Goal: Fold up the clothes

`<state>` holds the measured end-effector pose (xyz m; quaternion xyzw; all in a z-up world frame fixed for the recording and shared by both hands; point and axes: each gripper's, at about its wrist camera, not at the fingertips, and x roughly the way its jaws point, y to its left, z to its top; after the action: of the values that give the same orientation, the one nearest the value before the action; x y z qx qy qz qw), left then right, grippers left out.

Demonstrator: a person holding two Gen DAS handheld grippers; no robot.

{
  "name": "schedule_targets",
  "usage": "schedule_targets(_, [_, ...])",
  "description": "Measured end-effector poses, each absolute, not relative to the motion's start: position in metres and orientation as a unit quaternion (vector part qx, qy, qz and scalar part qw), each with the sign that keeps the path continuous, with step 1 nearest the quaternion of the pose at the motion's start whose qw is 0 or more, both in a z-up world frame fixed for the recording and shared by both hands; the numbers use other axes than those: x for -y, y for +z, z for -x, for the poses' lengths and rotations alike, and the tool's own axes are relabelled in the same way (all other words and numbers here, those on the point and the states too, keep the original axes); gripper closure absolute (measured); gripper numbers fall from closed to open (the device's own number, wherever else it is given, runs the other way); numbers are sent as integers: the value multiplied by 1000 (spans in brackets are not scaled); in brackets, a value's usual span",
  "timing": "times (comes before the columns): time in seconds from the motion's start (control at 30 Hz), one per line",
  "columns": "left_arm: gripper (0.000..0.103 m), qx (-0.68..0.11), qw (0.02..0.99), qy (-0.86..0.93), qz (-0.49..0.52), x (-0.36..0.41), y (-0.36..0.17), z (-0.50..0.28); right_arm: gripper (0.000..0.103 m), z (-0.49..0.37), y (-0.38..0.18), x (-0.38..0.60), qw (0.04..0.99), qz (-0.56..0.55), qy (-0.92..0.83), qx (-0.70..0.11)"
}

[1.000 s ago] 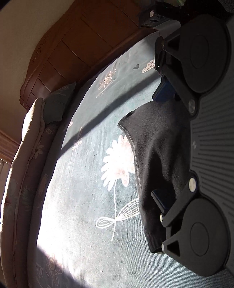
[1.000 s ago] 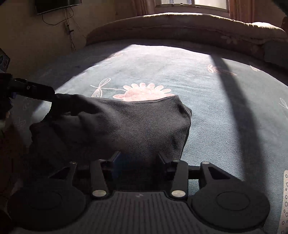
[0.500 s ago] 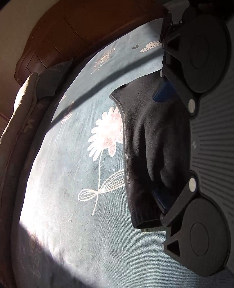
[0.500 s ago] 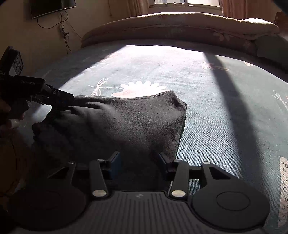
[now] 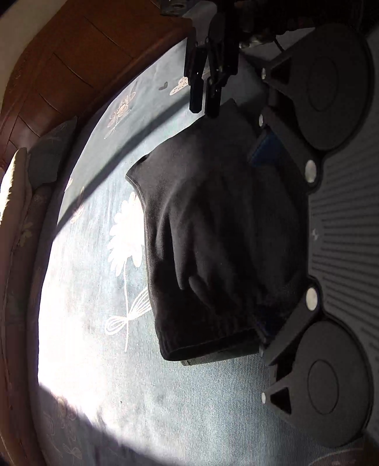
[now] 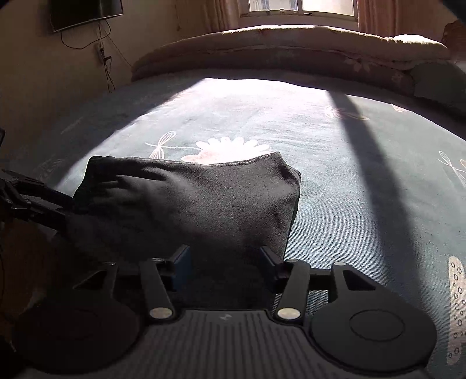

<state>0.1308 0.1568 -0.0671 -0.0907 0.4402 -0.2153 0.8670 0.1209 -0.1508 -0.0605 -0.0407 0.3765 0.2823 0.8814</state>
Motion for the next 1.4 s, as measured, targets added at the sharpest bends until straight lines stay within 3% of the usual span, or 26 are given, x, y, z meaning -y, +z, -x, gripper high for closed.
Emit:
schedule_targets(0.27, [3, -431, 879, -178, 104, -160, -81, -157, 41, -108, -57, 137, 880, 80, 292, -366])
schedule_targets(0.37, [3, -421, 877, -171, 155, -176, -79, -166, 40, -108, -58, 140, 879, 75, 289, -372])
schedule_targets(0.5, [3, -381, 896, -180, 140, -176, -60, -169, 39, -107, -59, 141, 879, 77, 283, -377])
schedule_targets(0.77, [3, -425, 888, -123, 124, -180, -88, -206, 36, -106, -60, 139, 876, 84, 282, -382])
schedule_targets(1.07, [3, -412, 882, -178, 140, -168, -44, -159, 32, -105, -58, 140, 874, 83, 288, -383])
schedule_targets(1.4, [3, -468, 853, -163, 161, -163, -77, -121, 32, -103, -58, 142, 873, 77, 288, -385])
